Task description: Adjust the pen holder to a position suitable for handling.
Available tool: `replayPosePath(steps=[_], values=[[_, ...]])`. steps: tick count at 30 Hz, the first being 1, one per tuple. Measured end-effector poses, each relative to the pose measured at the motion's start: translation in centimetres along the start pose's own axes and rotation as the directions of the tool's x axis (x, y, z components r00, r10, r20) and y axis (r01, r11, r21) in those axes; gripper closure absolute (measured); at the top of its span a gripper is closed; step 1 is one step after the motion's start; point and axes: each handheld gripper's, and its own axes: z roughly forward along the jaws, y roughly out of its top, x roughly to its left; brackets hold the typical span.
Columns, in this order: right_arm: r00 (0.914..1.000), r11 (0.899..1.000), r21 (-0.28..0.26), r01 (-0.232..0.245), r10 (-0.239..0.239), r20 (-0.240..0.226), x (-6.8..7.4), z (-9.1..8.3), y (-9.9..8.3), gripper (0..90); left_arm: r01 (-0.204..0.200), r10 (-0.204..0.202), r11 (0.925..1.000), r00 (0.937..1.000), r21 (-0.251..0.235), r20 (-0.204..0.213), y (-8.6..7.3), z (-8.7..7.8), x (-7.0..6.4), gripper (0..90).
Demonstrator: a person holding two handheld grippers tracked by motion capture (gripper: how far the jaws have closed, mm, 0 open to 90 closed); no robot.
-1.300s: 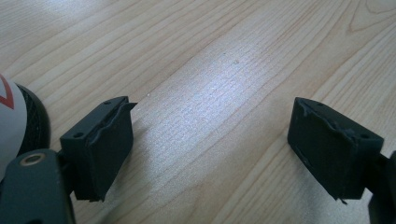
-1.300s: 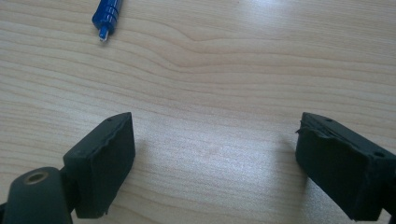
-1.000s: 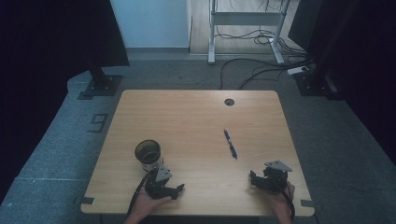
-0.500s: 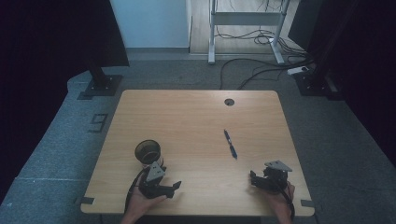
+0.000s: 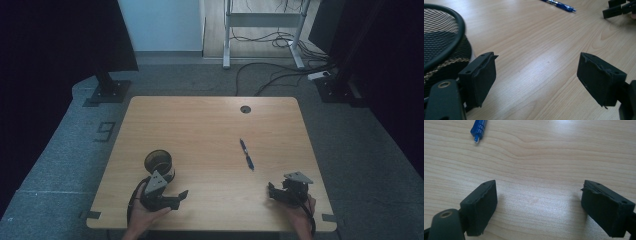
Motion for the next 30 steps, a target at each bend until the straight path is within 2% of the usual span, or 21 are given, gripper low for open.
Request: replayPosePath(steps=[13, 18, 24, 30], values=[[1.0000, 1.000, -0.001, -0.005, 0.005, 0.005, 0.0, 0.0, 0.0, 13.0, 0.018, -0.019, 0.9989, 0.9996, -0.043, -0.019, 0.6, -2.4, 1.1, 15.4], [1.0000, 1.000, -0.001, -0.006, 0.006, 0.007, 0.0, 0.0, 0.0, 13.1, 0.036, -0.038, 0.9976, 0.9986, -0.060, -0.037, 0.7, -3.4, 1.8, 14.8], [0.9999, 1.000, -0.003, -0.008, 0.008, 0.009, -0.1, 0.0, 0.0, 13.2, 0.078, -0.084, 0.9940, 0.9933, -0.077, -0.079, 0.6, -4.6, 3.1, 12.9], [0.9999, 1.000, -0.002, -0.009, 0.009, 0.010, -0.1, 0.0, 0.0, 13.3, 0.104, -0.111, 0.9915, 0.9887, -0.079, -0.100, 0.3, -5.1, 4.1, 11.5]])
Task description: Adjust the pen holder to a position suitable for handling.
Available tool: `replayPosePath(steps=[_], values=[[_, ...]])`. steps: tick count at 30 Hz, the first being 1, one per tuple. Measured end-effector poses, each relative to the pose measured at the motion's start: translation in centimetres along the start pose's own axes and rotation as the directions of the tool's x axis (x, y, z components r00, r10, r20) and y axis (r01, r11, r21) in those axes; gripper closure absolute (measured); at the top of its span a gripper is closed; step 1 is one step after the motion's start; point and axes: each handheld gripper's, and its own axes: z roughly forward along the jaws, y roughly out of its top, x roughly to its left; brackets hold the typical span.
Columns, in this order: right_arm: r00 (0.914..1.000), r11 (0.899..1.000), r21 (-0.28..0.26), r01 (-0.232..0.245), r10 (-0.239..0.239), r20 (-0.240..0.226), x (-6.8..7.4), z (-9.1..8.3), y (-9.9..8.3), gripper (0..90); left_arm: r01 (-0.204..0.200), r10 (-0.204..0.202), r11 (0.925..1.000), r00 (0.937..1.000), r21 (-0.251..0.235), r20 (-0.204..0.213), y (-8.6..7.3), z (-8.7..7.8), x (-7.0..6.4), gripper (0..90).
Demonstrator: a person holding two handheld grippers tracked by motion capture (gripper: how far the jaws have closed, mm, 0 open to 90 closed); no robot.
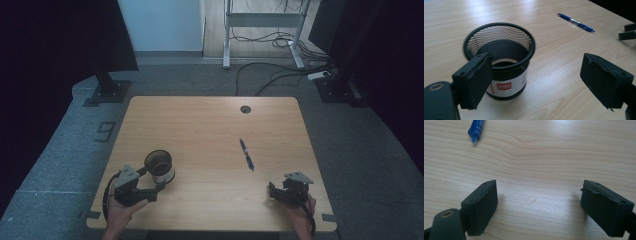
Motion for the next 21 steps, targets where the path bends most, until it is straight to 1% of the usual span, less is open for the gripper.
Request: replayPosePath(steps=[2, 3, 8, 16, 21], values=[[1.0000, 1.000, 0.000, -0.001, 0.001, 0.001, 0.0, 0.0, 0.0, 13.3, 0.015, -0.015, 0.9999, 0.9998, 0.000, -0.011, -0.2, -0.1, 0.6, 10.6], [1.0000, 1.000, 0.000, -0.001, 0.001, 0.001, 0.0, 0.0, 0.0, 13.3, 0.015, -0.015, 0.9999, 0.9998, 0.000, -0.011, -0.2, -0.1, 0.6, 10.4], [1.0000, 1.000, 0.000, -0.002, 0.002, 0.003, 0.0, 0.0, 0.0, 13.4, 0.035, -0.035, 0.9994, 0.9991, 0.007, -0.023, -0.5, -0.2, 1.7, 8.6], [1.0000, 1.000, -0.001, -0.005, 0.005, 0.005, 0.0, 0.0, 0.0, 13.5, 0.048, -0.047, 0.9986, 0.9985, 0.022, -0.029, -1.0, 0.1, 2.7, 6.0], [1.0000, 1.000, -0.001, -0.004, 0.004, 0.005, 0.0, 0.0, 0.0, 13.5, 0.049, -0.048, 0.9983, 0.9984, 0.031, -0.031, -1.3, 0.5, 3.0, 5.1]])
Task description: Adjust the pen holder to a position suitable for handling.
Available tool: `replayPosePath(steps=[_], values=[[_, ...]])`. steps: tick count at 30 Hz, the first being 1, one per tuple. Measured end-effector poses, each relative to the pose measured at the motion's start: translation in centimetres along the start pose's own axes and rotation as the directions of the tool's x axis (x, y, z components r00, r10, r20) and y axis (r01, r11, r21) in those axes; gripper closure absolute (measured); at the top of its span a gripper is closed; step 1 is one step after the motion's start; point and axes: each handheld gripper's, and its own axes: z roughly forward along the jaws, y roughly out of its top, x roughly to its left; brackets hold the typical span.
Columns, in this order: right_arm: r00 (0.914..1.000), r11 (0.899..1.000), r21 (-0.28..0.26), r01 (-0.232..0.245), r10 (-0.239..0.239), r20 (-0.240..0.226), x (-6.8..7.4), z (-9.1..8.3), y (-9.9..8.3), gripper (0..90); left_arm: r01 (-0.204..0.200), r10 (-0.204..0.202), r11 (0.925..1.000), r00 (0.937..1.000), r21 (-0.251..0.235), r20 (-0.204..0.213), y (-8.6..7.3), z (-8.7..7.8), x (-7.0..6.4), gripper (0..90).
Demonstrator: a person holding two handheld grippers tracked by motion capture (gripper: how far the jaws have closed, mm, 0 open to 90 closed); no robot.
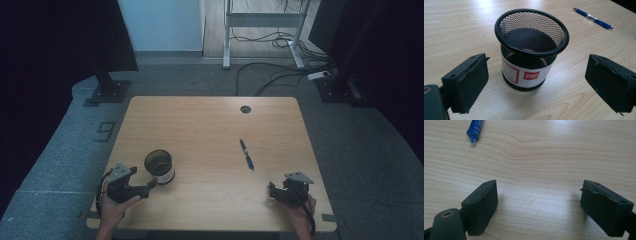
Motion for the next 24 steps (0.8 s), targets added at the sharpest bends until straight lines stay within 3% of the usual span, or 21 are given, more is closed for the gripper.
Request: replayPosePath(steps=[11, 24], values=[[1.0000, 1.000, 0.000, 0.000, 0.000, 0.001, 0.0, 0.0, 0.0, 13.5, -0.015, 0.015, 0.9991, 0.9998, 0.040, 0.009, -0.6, 2.0, -0.1, 4.2], [1.0000, 1.000, 0.000, -0.003, 0.003, 0.004, 0.0, 0.0, 0.0, 13.6, -0.016, 0.017, 0.9982, 0.9997, 0.059, -0.018, -0.3, 4.0, 0.1, 5.0]])
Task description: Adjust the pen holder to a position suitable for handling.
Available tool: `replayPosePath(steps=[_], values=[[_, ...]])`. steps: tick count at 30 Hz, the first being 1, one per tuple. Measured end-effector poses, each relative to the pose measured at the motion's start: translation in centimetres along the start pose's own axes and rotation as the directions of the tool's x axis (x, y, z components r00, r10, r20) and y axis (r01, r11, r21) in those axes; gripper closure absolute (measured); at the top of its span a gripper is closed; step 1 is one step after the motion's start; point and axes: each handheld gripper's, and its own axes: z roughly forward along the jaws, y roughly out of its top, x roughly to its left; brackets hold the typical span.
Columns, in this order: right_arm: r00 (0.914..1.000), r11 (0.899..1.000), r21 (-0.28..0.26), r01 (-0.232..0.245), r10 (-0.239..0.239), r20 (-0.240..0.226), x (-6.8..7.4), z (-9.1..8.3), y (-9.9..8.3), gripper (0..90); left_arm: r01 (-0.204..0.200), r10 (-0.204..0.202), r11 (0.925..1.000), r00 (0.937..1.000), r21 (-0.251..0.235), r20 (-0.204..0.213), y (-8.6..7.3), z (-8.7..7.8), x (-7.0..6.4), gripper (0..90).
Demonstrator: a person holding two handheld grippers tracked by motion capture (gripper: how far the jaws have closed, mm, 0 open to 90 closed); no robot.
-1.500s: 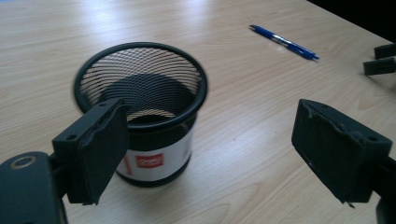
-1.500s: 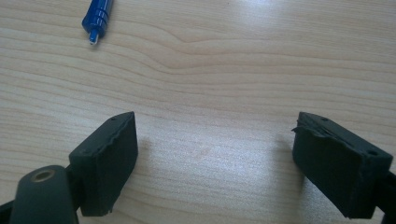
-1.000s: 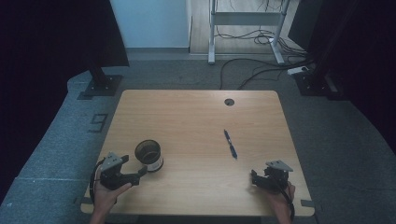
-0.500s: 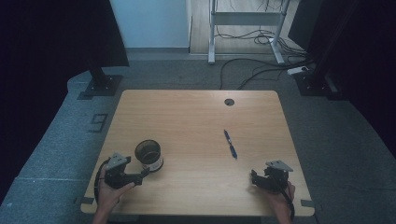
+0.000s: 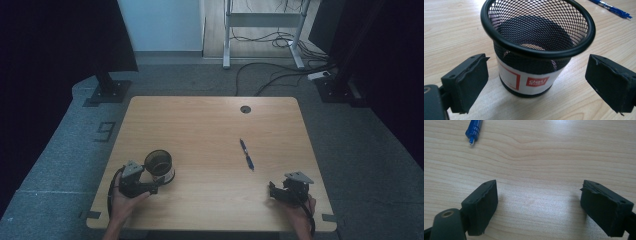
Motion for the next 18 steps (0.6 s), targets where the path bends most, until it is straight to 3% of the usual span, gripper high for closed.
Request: replayPosePath(steps=[7, 18], values=[[1.0000, 1.000, 0.000, 0.000, 0.000, 0.000, 0.0, 0.0, 0.0, 13.7, -0.028, 0.028, 0.9995, 0.9994, -0.013, -0.018, 0.8, 1.4, -0.3, 5.6], [1.0000, 1.000, 0.000, -0.003, 0.003, 0.004, 0.0, 0.0, 0.0, 13.7, -0.040, 0.037, 0.9976, 0.9984, -0.057, -0.042, 1.0, 2.7, -0.4, 6.4]])
